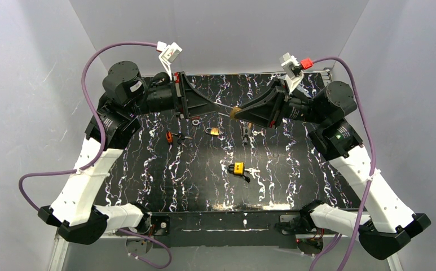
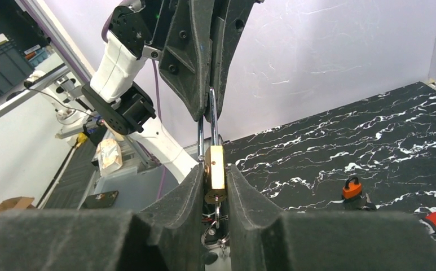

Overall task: Lock with the key
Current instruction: Lock the lock.

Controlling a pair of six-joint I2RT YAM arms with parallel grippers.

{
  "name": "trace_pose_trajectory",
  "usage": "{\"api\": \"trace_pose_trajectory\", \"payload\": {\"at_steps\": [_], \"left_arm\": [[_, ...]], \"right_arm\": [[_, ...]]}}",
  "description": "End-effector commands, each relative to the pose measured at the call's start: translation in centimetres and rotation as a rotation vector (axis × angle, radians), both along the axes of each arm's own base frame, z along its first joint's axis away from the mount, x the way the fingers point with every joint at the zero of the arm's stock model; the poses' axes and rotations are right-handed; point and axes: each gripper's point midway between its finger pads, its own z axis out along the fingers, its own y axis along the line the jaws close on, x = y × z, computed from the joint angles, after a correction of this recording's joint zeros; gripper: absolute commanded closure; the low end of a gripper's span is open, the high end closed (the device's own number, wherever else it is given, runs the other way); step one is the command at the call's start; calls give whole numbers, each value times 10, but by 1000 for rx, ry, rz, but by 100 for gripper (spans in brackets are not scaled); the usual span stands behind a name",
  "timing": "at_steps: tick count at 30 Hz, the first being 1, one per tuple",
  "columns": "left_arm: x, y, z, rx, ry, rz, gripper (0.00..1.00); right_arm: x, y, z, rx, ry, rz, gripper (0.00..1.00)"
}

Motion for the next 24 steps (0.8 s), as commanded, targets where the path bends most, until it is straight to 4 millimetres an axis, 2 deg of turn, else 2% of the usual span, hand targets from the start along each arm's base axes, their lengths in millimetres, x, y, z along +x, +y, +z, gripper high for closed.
{"api": "trace_pose_trajectory", "payload": {"at_steps": [1,3,6,17,24], "left_arm": [[-2,3,17,-32,-55,13,100],[-1,2,16,-29,-54,15,100],[0,3,13,-22,-59,20,100],[0,18,-18,100,-159,74,100],[-2,20,-28,140,-169,65,100]], "right_arm": [[-6,-2,8,13,-35,7,77],[-7,-1,8,11,-34,15,83],[-11,0,8,11,-16,46,99],[-43,-5,20,49,57,230,99],[-37,-1,24,66,96,231,99]]}}
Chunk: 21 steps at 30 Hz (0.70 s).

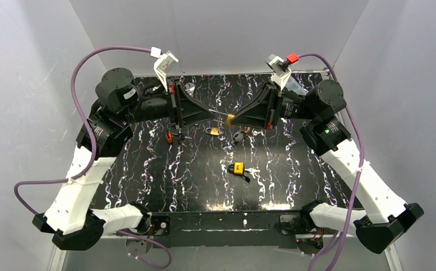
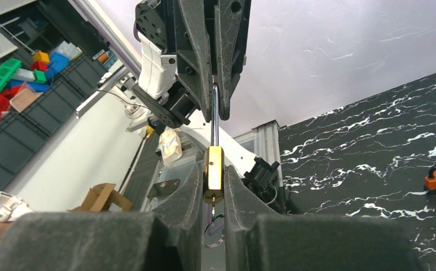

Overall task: Lock with the key
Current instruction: Lock the lock.

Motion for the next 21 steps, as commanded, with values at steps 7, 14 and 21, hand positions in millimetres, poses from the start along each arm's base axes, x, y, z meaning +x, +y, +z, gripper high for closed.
{"api": "trace_pose_trajectory", "payload": {"at_steps": [7,14,21], "left_arm": [[5,4,-21,70,7,40,100],[5,-2,-24,71,17,28,100],[6,-9,-30,80,31,17,100]], "right_arm": [[-12,-3,31,54,-89,-21,99],[-8,6,30,40,-116,-41,99],[-7,10,34,44,-116,-39,99]]}}
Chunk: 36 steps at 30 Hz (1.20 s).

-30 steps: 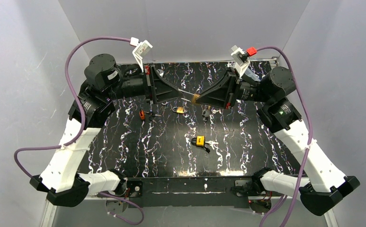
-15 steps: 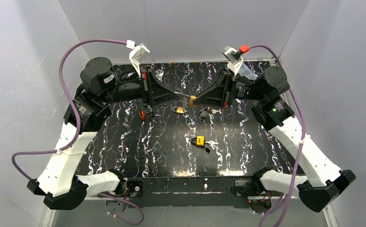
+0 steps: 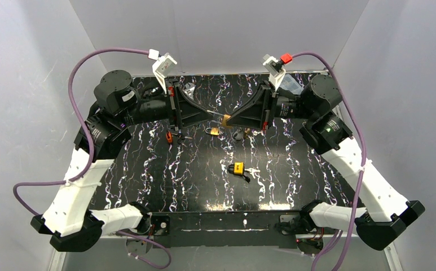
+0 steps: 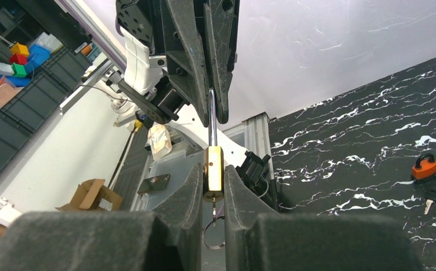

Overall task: Lock with the key
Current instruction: Lock the lock.

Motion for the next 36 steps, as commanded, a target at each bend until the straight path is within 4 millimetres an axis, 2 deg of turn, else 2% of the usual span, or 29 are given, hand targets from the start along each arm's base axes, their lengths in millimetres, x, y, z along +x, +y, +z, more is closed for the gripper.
{"api": "trace_pose_trajectory", "payload": {"at_steps": [1,13,24,27,31,32,34,36], "left_arm": [[8,-11,-25,57,55,-1,100],[7,-23,-38,83,84,-17,100],[5,-30,-43,95,92,-32,100],[7,-28,-44,101,90,-7,100],[21,-13,-49,160,58,116,100],[27,-6,-52,188,53,162,100],[35,8,-55,229,40,237,100],[40,20,-54,238,37,273,100]], "right_arm": [[-6,0,37,92,-106,-19,99],[5,6,39,88,-111,-67,99],[11,11,39,78,-112,-75,99],[13,12,36,70,-112,-78,99],[13,10,28,51,-114,-90,99],[13,8,26,46,-114,-98,89],[14,2,18,36,-124,-128,62],[19,-8,11,31,-122,-169,42]]}}
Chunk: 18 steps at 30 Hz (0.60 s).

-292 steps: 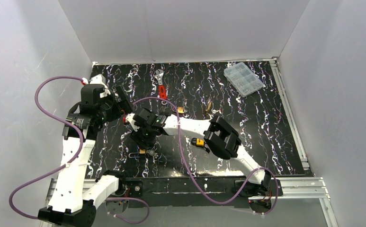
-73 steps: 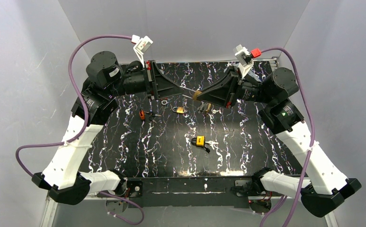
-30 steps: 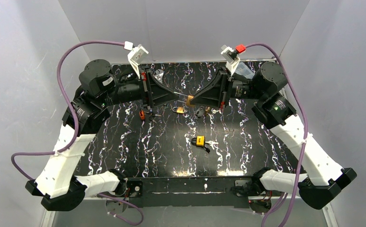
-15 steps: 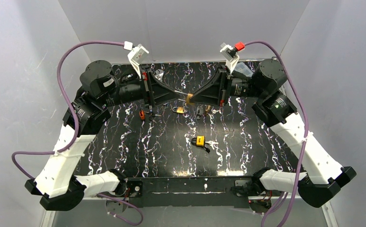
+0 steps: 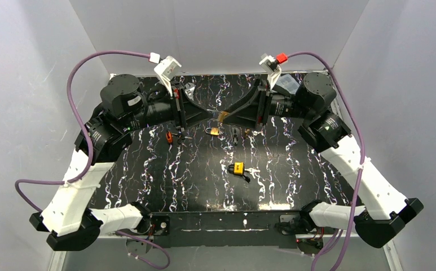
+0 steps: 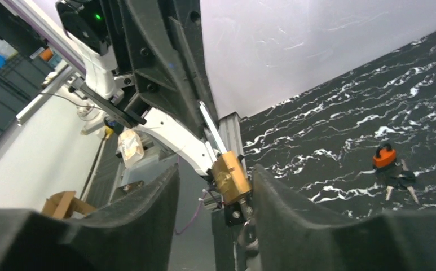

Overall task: Lock with the key
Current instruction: Lock the lock.

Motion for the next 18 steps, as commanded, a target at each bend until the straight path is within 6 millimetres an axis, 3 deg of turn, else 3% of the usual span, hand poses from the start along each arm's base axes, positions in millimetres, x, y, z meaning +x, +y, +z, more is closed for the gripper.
{"api": "trace_pose_trajectory", "payload": {"at_steps": [1,6,13,18], "left_arm": [[22,21,-40,156,66,123,100],[16,25,-31,129,64,105,100],[11,23,-28,119,87,87,100],[12,21,-27,114,100,80,100]], "right_arm": [[-2,-21,16,83,-116,-90,37],[1,-33,-9,83,-78,-99,29],[18,-26,-46,13,-24,-139,29],[29,-18,-56,-24,-61,-200,29]]}}
